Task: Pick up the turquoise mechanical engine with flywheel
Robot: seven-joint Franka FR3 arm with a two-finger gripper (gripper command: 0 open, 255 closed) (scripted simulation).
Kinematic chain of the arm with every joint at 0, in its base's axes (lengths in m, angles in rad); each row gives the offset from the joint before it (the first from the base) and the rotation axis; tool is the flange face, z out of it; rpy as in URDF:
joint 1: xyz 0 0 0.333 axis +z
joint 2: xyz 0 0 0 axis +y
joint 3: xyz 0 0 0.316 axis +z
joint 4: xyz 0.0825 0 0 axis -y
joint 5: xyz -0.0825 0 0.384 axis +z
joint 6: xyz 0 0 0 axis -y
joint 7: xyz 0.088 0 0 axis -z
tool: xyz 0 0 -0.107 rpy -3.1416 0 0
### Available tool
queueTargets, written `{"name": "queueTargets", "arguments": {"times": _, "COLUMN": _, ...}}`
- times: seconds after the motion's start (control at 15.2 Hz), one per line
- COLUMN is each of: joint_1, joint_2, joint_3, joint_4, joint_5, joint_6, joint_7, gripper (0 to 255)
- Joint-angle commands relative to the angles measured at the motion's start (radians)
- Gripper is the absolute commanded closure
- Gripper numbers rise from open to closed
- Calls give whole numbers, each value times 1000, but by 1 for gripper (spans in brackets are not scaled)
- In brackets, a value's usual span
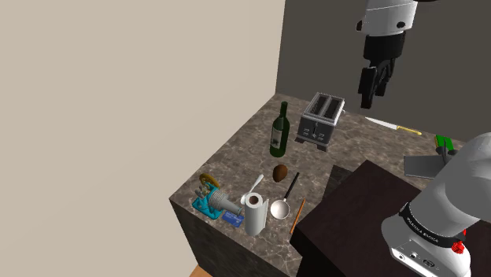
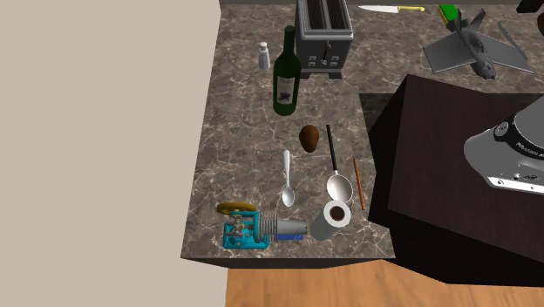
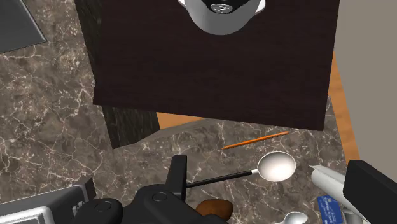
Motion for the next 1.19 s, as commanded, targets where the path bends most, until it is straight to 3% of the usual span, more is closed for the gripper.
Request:
{"name": "queueTargets", "arguments": {"times": 0.0, "joint_1": 0, "joint_2": 0, "joint_3": 0, "joint_4": 0, "joint_5": 0, "joint_6": 0, "joint_7": 0, "gripper": 0}}
{"name": "queueTargets", "arguments": {"times": 0.53, "joint_1": 37, "joint_2": 190, "joint_3": 97, "joint_4": -39, "joint_5": 64, "joint_6": 256, "joint_7": 77, "gripper": 0}}
{"name": "queueTargets", "arguments": {"times": 1.12, "joint_1": 66, "joint_2": 482, "joint_3": 201, "joint_4": 21, "joint_5": 74, "joint_6": 518, "joint_7": 171, "gripper": 0}}
